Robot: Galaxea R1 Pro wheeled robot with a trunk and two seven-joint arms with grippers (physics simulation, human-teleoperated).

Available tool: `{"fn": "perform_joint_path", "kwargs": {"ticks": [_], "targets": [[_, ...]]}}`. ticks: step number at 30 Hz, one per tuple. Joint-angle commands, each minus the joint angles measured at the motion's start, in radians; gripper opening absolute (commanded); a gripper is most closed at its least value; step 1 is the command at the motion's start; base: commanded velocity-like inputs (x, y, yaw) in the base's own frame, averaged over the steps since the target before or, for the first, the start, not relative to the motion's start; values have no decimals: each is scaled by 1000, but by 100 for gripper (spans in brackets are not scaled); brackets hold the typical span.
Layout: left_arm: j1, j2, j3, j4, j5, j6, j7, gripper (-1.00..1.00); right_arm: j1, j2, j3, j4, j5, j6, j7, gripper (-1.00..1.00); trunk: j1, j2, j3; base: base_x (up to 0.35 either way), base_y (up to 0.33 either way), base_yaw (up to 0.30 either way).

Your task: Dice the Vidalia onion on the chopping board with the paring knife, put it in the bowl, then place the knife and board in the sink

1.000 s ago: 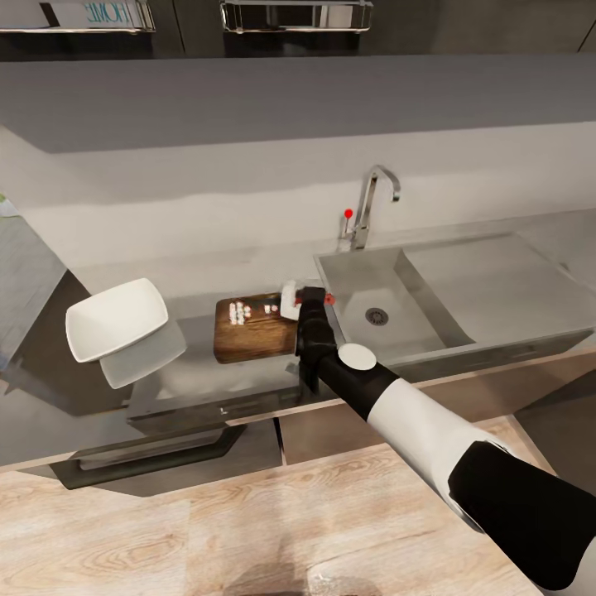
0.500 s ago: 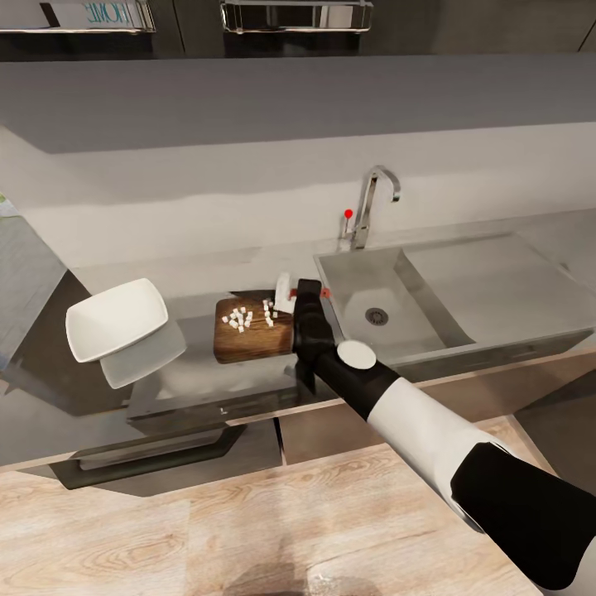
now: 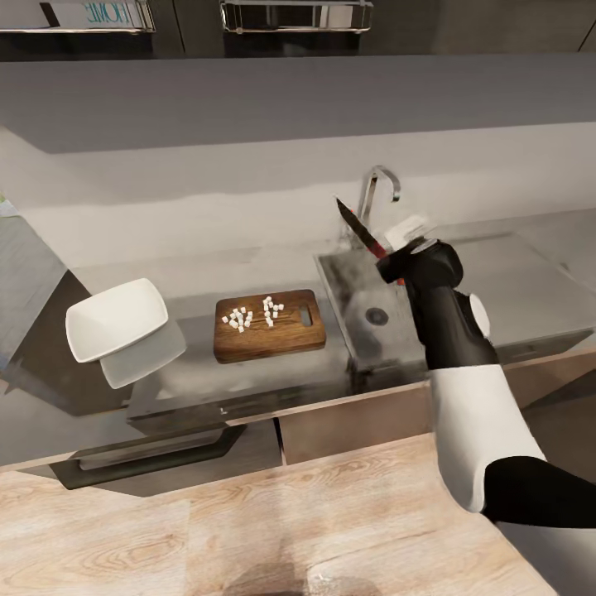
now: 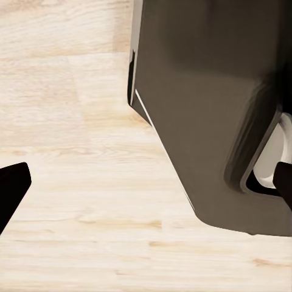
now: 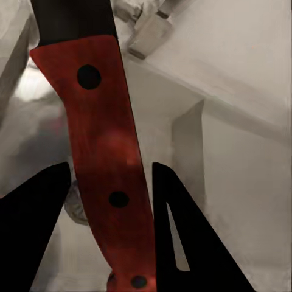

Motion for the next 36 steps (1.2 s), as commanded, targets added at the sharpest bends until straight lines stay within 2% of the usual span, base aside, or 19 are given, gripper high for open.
{"fn": "perform_joint_path", "kwargs": {"ticks": [1, 2, 5, 6, 8, 13, 16, 17, 19, 21, 22, 24, 28, 36], "targets": [[-2, -1, -8, 4, 10, -6, -5, 100, -1, -18, -55, -1, 1, 24, 42, -100, 0, -2, -1, 0, 0, 0], [-2, -1, -8, 4, 10, -6, -5, 100, -1, -31, -108, -1, 2, 35, 65, -100, 0, -2, -1, 0, 0, 0], [-2, -2, -8, 4, 10, -7, -5, 100, -1, -45, -207, 13, 2, 46, 91, -100, 0, -2, -1, 0, 0, 0], [-2, -2, -8, 4, 10, -7, -5, 100, -1, -46, -235, 28, 2, 47, 94, -100, 0, -2, -1, 0, 0, 0], [-2, -2, -8, 4, 10, -7, -5, 100, -1, -46, -257, 70, 1, 49, 95, -100, 0, -2, -1, 0, 0, 0], [-2, -4, -8, 4, 10, -8, -5, 100, -1, -37, -266, 260, -3, 41, 94, -100, 0, -2, -1, 0, 0, 0], [-2, -6, -8, 4, 10, -10, -5, 100, -1, -11, -267, 287, -11, 35, 93, -100, 0, -2, -1, 0, 0, 0], [-2, -7, -8, 4, 10, -26, -5, 100, -1, -6, -267, 290, -31, 29, 93, -100, 0, -2, -1, 0, 0, 0], [-2, -8, -8, 4, 10, -80, -5, 100, -1, -5, -269, 299, -100, 11, 93, -100, 0, -2, -1, 0, 0, 0], [-2, -8, -8, 4, 10, -98, -5, 100, -1, -8, -280, 342, -146, -18, 93, -100, 0, -2, -1, 0, 0, 0], [-2, -8, -8, 4, 10, -104, -5, 100, -1, -11, -302, 375, -176, -55, 92, -100, 0, -2, -1, 0, 0, 0], [-2, -8, -8, 4, 10, -109, -5, 100, -1, -12, -354, 404, -203, -114, 90, -100, 0, -2, -1, 0, 0, 0], [-2, -8, -8, 4, 10, -112, -5, 100, -1, -4, -385, 423, -215, -146, 72, -100, 0, -2, -1, 0, 0, 0], [-2, -7, -8, 4, 10, -112, -5, 100, -1, 5, -388, 444, -217, -142, 58, -100, 0, -2, -1, 0, -223, 0]]}}
